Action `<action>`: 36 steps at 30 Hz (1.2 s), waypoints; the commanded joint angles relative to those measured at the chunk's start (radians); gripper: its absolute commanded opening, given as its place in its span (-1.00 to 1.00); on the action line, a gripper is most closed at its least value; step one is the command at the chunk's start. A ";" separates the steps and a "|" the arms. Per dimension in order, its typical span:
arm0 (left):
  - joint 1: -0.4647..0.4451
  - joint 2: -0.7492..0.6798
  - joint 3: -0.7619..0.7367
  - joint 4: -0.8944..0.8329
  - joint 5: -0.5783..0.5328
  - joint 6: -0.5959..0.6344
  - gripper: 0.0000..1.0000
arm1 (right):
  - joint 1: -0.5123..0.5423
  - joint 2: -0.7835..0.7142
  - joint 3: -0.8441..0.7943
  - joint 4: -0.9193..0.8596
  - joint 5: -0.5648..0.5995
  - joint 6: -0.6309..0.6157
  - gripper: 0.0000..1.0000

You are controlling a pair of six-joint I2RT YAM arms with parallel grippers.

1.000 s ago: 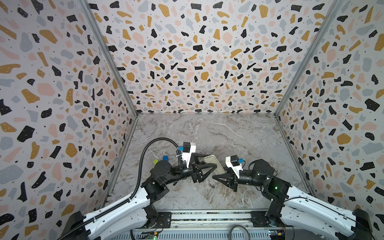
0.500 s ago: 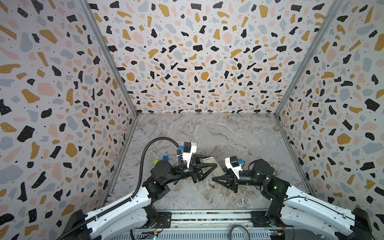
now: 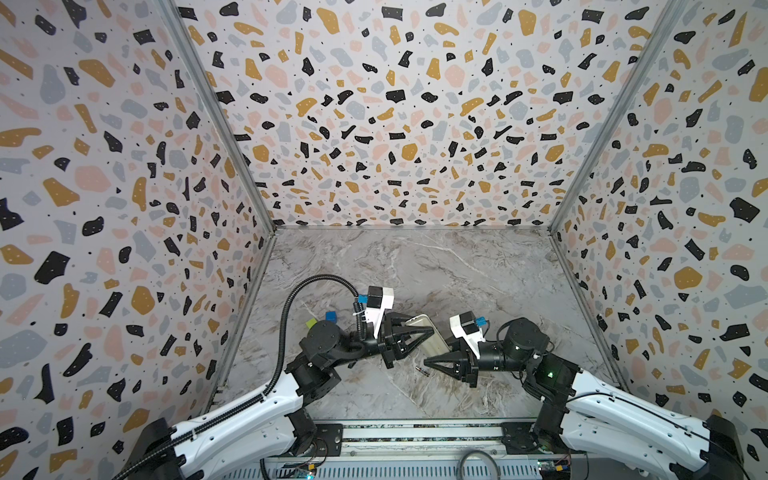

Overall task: Load the batteries into the remote control
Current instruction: 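Open the right gripper off the remote while the left gripper keeps holding it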

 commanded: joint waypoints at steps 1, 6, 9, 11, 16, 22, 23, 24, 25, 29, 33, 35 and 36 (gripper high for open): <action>0.002 0.005 -0.003 0.032 -0.015 -0.031 -0.61 | -0.001 -0.008 0.016 0.042 0.006 -0.042 -1.00; 0.002 0.009 -0.003 0.037 -0.019 -0.038 -0.76 | -0.002 -0.009 0.011 0.042 0.015 -0.041 -0.57; 0.001 0.011 0.003 0.022 -0.038 -0.038 -0.89 | -0.001 -0.009 0.011 0.032 0.027 -0.046 -0.05; 0.001 0.009 0.013 -0.012 -0.061 -0.032 -0.95 | -0.002 -0.009 0.014 0.012 0.048 -0.054 0.17; 0.001 0.012 0.056 -0.147 -0.138 -0.007 -1.00 | -0.001 -0.014 0.038 -0.107 0.128 -0.107 0.51; 0.004 0.017 0.095 -0.336 -0.234 0.000 -1.00 | 0.001 -0.070 0.060 -0.259 0.311 -0.159 0.52; 0.007 0.017 0.096 -0.355 -0.237 -0.004 -1.00 | 0.004 -0.083 0.060 -0.277 0.342 -0.165 0.52; 0.007 0.016 0.098 -0.376 -0.241 -0.004 -1.00 | 0.007 -0.096 0.060 -0.293 0.367 -0.172 0.51; 0.009 0.016 0.103 -0.407 -0.247 -0.002 -1.00 | 0.014 -0.109 0.063 -0.309 0.397 -0.181 0.49; 0.027 0.023 0.127 -0.537 -0.242 0.003 -1.00 | 0.102 -0.131 0.086 -0.380 0.567 -0.233 0.41; 0.043 0.046 0.135 -0.609 -0.188 -0.016 -1.00 | 0.218 -0.108 0.107 -0.417 0.707 -0.300 0.34; 0.058 0.055 0.135 -0.649 -0.155 -0.026 -1.00 | 0.268 -0.105 0.099 -0.402 0.747 -0.333 0.33; 0.067 0.057 0.135 -0.662 -0.140 -0.032 -1.00 | 0.293 -0.104 0.094 -0.392 0.767 -0.349 0.33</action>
